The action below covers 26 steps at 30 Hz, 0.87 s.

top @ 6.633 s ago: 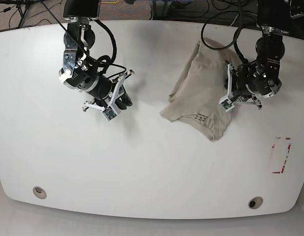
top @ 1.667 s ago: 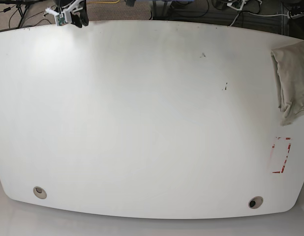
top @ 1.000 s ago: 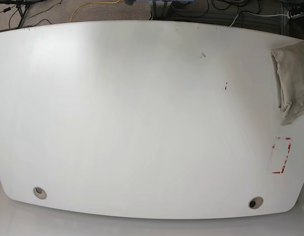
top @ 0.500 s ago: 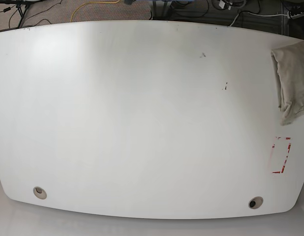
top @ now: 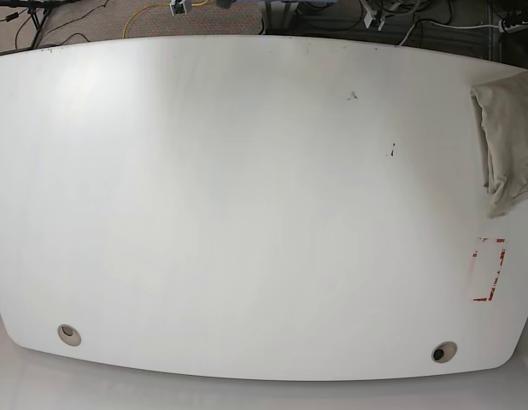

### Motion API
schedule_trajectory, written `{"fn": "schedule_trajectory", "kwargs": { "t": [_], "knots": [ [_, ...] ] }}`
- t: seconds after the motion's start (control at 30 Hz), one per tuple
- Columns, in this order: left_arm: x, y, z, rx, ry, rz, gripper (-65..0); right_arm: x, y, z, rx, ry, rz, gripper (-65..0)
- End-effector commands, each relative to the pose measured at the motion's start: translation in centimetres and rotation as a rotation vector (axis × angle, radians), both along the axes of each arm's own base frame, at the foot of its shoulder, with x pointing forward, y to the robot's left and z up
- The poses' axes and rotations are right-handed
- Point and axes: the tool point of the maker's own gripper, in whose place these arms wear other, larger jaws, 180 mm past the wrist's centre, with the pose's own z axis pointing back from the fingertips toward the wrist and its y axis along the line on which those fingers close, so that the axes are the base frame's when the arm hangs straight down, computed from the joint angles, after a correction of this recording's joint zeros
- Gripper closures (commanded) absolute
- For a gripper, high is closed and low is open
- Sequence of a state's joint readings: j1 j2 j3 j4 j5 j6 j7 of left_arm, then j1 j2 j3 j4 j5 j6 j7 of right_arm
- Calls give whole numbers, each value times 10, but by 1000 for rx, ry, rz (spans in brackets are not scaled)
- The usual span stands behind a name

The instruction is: Layout the t-shirt on the table in an organized manner, then fold the t-shirt properly

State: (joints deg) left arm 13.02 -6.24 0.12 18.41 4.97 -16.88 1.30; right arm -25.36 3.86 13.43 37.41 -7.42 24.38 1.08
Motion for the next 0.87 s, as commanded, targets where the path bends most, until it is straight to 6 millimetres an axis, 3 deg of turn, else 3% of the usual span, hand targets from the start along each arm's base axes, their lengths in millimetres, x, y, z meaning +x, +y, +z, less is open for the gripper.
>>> {"fn": "schedule_trajectory", "kwargs": {
  "t": [0.0,0.27,0.57,0.83],
  "knots": [
    [4,10,-3,32,20,-10,-100,-3,-6,-7,-11,37,-17,-109],
    [21,32,-8,151,27,14,-100,7,-15,-18,-42,67,-34,-114],
    [34,30,-9,152,13,14,-100,8,-15,-19,-54,68,-40,-114],
    [35,30,-8,153,11,16,-101,13,-2,-20,-33,58,-54,-116]
  ]
}}
